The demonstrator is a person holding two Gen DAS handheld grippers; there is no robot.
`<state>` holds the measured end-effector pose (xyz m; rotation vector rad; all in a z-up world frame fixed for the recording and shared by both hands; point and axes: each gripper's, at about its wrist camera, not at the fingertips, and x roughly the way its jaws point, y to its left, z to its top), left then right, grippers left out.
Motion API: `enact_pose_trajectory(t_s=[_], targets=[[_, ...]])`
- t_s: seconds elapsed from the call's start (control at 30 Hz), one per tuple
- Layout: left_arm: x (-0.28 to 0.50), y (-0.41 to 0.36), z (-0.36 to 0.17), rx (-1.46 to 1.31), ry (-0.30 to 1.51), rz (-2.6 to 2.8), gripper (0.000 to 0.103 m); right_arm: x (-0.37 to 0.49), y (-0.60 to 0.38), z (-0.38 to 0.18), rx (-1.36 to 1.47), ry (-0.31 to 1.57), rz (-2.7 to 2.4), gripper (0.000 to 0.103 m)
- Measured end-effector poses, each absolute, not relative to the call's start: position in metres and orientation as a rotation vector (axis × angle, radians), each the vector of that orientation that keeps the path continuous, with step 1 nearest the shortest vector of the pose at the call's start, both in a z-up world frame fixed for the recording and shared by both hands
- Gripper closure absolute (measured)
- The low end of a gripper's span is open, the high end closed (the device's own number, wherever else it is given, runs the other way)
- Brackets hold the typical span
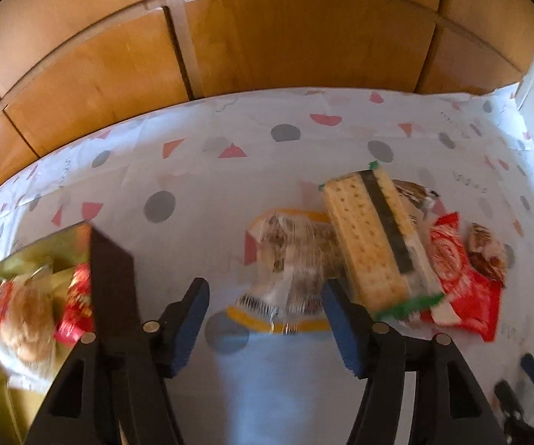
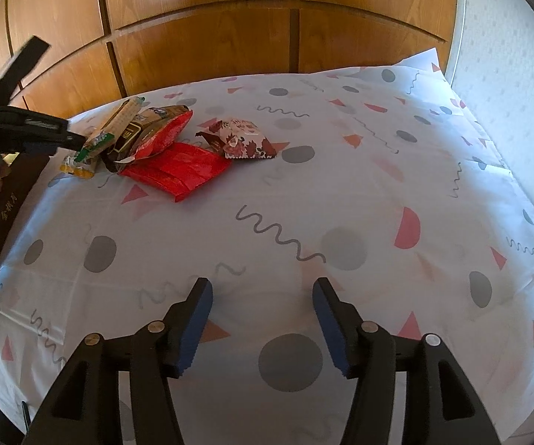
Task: Organize snacks
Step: 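Move the left gripper to the clear orange-topped bag and grasp it, then lift the orange-topped bag with the left gripper while the right gripper grasps the floral-wrapped pack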
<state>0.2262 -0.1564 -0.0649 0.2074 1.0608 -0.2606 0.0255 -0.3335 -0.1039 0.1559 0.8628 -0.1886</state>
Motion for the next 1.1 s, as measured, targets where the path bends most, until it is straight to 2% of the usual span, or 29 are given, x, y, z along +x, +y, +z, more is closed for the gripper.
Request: enact_pose_trajectory(t_s=[0.03, 0.33, 0.37, 0.43, 0.57, 0.77, 0.83, 1.1], targets=[[0.230, -0.160, -0.068, 0.209, 1.065, -0.273, 0.033, 0.025, -0.334, -0.104, 0.156, 0.862, -0.188, 0.045], [0.262, -0.177, -0.097, 0.223, 1.107, -0.288, 0.031, 0.026, -0.332, -0.104, 0.162, 0.857, -0.177, 0.038], [0.261, -0.174, -0.095, 0.204, 1.092, -0.289, 0.032, 0.025, -0.332, -0.105, 0.160, 0.854, -0.176, 0.038], [0.257, -0.173, -0.093, 0.208, 1.079, -0.285, 0.044, 0.026, -0.332, -0.105, 0.157, 0.853, -0.173, 0.038], [0.237, -0.168, -0.090, 0.197, 1.077, -0.275, 0.053, 0.026, -0.332, -0.106, 0.155, 0.852, -0.165, 0.038], [0.161, -0.162, -0.085, 0.196, 1.044, -0.310, 0.057, 0.024, -0.332, -0.106, 0.150, 0.843, -0.156, 0.037], [0.128, -0.161, -0.080, 0.225, 0.985, -0.332, 0.065, 0.023, -0.332, -0.106, 0.150, 0.841, -0.153, 0.037], [0.058, -0.157, -0.088, 0.287, 0.848, -0.392, 0.065, 0.024, -0.332, -0.106, 0.143, 0.853, -0.151, 0.037]])
